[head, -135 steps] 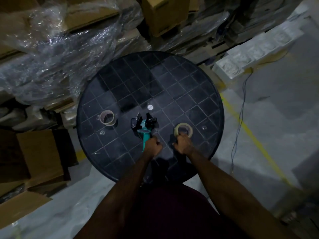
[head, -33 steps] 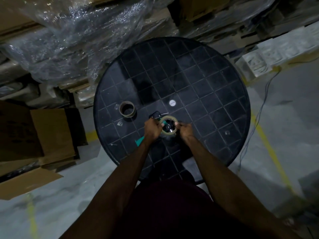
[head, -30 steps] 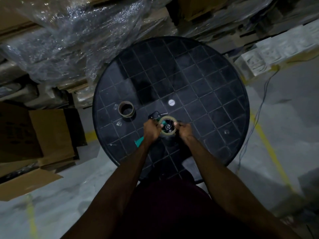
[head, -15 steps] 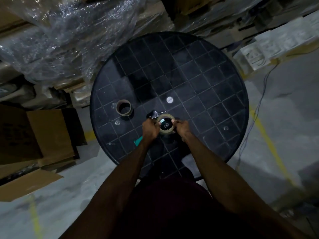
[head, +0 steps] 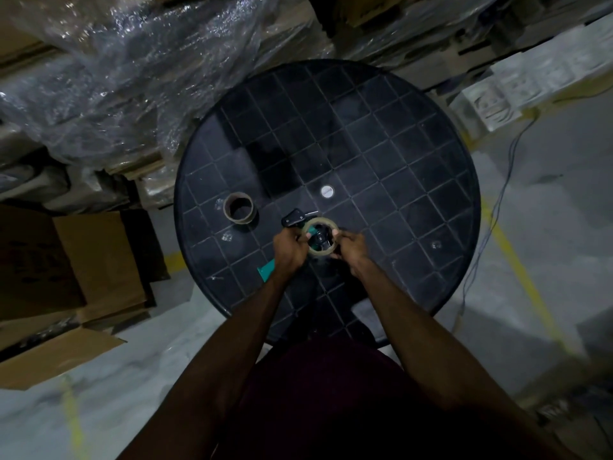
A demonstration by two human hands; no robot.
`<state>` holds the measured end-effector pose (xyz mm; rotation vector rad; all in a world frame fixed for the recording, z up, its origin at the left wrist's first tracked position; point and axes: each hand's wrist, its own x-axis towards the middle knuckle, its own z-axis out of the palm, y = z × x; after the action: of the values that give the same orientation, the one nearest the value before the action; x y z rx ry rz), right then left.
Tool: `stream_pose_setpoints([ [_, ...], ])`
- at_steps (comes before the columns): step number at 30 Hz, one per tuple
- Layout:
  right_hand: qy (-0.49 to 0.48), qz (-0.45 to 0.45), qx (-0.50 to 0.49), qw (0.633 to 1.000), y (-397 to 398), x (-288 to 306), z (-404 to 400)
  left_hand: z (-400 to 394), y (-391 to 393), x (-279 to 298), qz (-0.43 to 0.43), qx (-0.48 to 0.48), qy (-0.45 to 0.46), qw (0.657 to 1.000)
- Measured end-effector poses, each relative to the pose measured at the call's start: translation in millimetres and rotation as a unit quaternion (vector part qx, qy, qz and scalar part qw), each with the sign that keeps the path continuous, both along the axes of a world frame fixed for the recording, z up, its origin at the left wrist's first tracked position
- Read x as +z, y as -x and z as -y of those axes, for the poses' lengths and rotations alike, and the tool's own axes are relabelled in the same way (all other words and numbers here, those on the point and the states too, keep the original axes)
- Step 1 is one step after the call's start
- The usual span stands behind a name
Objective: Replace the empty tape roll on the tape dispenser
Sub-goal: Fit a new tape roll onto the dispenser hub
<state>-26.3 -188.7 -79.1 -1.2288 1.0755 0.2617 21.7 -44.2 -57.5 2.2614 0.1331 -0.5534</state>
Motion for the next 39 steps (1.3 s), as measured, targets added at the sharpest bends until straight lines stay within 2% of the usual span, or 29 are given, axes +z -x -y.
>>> stream_pose_setpoints([
  [4, -0.005, 0.005, -0.005, 1.0, 6.3, -5.8, -3.1, -1.0, 4.6, -4.5, -0.006, -0.009, -0.026, 1.0],
  [14, -0.005, 0.0, -0.009, 1.0, 1.6, -5.8, 2.2, 3.6, 1.5, 0.6, -0.003, -0.009, -0.013, 1.0],
  [19, -0.035, -0.024, 0.022, 0.999, -6.2, -4.3, 12.4, 6.3, -5.1, 0.5, -0.017, -0.02, -0.04, 0.999],
  [22, -0.031, -0.038, 0.073, 0.996, -10.9, -0.7, 10.7, 6.4, -9.5, -3.8, -0.025, -0.03, -0.059, 0.997],
  [25, -0.029, -0.054, 0.102, 0.993, -13.4, 1.6, 10.5, 2.7, -13.4, -18.4, -0.044, -0.026, -0.059, 0.997],
  [28, -0.043, -0.049, 0.125, 0.99, -14.6, 0.2, 13.2, 1.3, -12.5, -9.0, -0.039, -0.023, -0.056, 0.997],
  [31, -0.06, -0.037, 0.126, 0.989, -15.9, -1.5, 13.1, 2.0, -11.9, -0.7, -0.034, -0.024, -0.049, 0.998],
  [39, -0.033, -0.023, 0.108, 0.993, -18.3, -7.8, 15.6, 3.6, -8.3, 6.0, -0.009, -0.045, -0.039, 0.998],
])
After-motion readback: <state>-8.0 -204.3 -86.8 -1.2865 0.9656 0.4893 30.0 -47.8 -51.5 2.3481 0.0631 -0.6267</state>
